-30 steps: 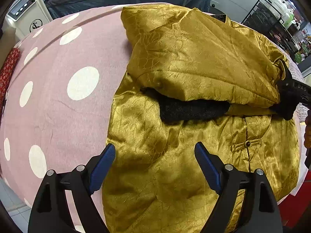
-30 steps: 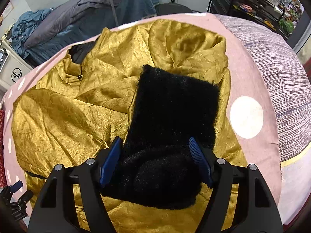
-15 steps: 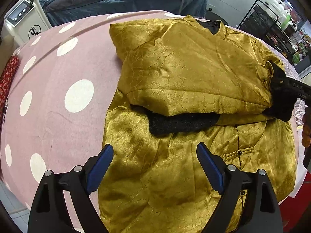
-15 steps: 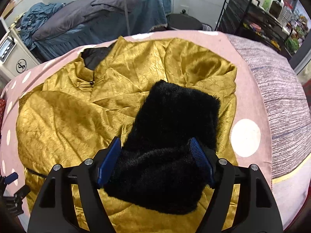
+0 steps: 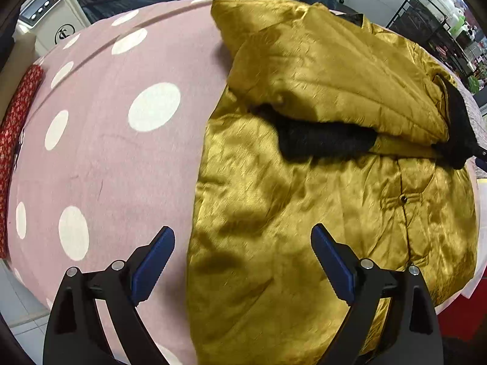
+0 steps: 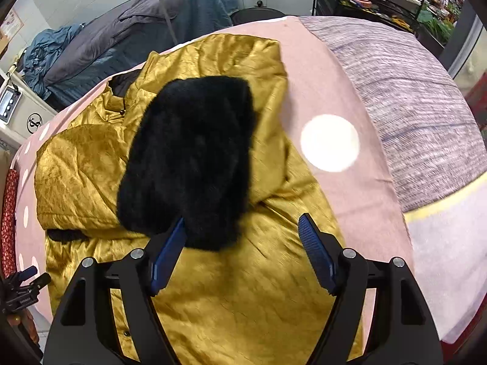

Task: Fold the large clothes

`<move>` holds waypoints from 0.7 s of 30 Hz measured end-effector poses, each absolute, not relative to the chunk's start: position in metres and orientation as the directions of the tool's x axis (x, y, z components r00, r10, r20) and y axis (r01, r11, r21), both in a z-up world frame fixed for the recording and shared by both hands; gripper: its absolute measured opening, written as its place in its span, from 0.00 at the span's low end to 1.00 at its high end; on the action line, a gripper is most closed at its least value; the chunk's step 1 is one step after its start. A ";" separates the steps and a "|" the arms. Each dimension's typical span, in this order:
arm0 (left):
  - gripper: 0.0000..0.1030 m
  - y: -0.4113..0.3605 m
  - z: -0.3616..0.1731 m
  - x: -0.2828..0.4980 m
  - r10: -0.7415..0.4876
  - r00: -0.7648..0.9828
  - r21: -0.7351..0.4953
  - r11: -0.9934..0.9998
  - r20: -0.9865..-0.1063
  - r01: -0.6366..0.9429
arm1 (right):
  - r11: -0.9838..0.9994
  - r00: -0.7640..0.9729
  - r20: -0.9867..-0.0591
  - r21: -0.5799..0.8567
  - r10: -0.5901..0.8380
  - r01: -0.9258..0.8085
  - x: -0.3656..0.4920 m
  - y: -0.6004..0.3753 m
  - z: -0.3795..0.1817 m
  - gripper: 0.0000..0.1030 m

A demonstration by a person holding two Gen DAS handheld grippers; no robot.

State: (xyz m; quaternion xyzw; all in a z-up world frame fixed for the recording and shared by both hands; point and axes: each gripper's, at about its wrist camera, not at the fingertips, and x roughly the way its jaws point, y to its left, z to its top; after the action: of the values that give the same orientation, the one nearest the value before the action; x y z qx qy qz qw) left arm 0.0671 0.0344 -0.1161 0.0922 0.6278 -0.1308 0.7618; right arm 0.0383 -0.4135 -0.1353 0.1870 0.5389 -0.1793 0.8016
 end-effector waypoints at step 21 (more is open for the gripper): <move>0.86 0.097 -0.160 0.081 -0.342 0.010 -0.337 0.928 -0.940 0.158 | 0.800 0.280 -0.946 0.291 0.161 0.525 -0.016 -0.498 -0.196 0.79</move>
State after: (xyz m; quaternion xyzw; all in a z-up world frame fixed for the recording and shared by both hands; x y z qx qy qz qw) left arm 0.0812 0.0972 -0.1603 -0.0676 0.6808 -0.1769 0.7076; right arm -0.0159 -0.4979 -0.1961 0.2917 0.5874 -0.1221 0.7449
